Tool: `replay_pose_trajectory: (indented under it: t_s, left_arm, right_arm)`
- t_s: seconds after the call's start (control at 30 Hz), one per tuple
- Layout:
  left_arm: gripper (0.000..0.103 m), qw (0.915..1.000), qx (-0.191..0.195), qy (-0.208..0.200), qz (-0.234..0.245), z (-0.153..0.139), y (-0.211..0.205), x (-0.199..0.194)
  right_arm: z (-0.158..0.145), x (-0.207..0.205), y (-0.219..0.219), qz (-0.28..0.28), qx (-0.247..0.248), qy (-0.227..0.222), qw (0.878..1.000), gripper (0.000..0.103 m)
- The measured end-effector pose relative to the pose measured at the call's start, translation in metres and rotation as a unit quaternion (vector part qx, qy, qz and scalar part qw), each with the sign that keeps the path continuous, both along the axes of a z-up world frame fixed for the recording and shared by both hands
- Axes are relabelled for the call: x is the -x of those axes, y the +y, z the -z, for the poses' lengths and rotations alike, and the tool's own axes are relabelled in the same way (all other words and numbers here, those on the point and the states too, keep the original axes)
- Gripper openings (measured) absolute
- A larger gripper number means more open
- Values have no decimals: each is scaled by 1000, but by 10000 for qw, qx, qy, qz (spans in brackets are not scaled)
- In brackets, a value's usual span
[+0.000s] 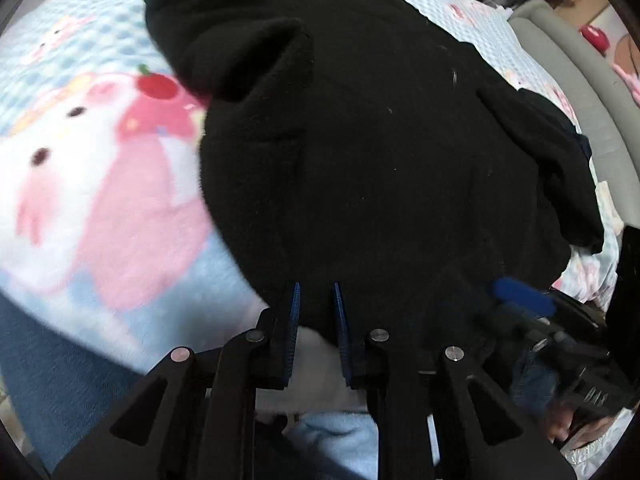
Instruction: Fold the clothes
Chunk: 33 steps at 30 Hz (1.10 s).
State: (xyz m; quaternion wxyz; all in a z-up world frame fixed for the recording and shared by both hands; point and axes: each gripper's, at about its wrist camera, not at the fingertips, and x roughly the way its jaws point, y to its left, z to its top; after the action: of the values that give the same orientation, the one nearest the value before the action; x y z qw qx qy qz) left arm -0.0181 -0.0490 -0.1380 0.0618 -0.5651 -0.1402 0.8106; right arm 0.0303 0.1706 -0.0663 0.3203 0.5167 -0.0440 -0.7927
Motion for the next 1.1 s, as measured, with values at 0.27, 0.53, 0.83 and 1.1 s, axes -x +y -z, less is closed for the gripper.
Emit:
replay_pose_trajectory:
  t_s: [0.27, 0.53, 0.83, 1.1]
  left_arm:
    - [37, 9963, -219, -36, 831, 16, 53, -4]
    - [40, 9900, -443, 622, 1182, -36, 75, -7]
    - [41, 9766, 71, -528, 2085, 23, 162, 5]
    - [60, 9739, -1454, 182, 1734, -43, 194, 75]
  right_arm:
    - [5, 20, 79, 1265, -293, -19, 9915, 54]
    - [4, 18, 149, 1920, 399, -118, 9805, 47]
    - [38, 17, 199, 2277, 133, -740, 9708, 42]
    - [-36, 18, 265, 3186, 299, 394, 9466, 55]
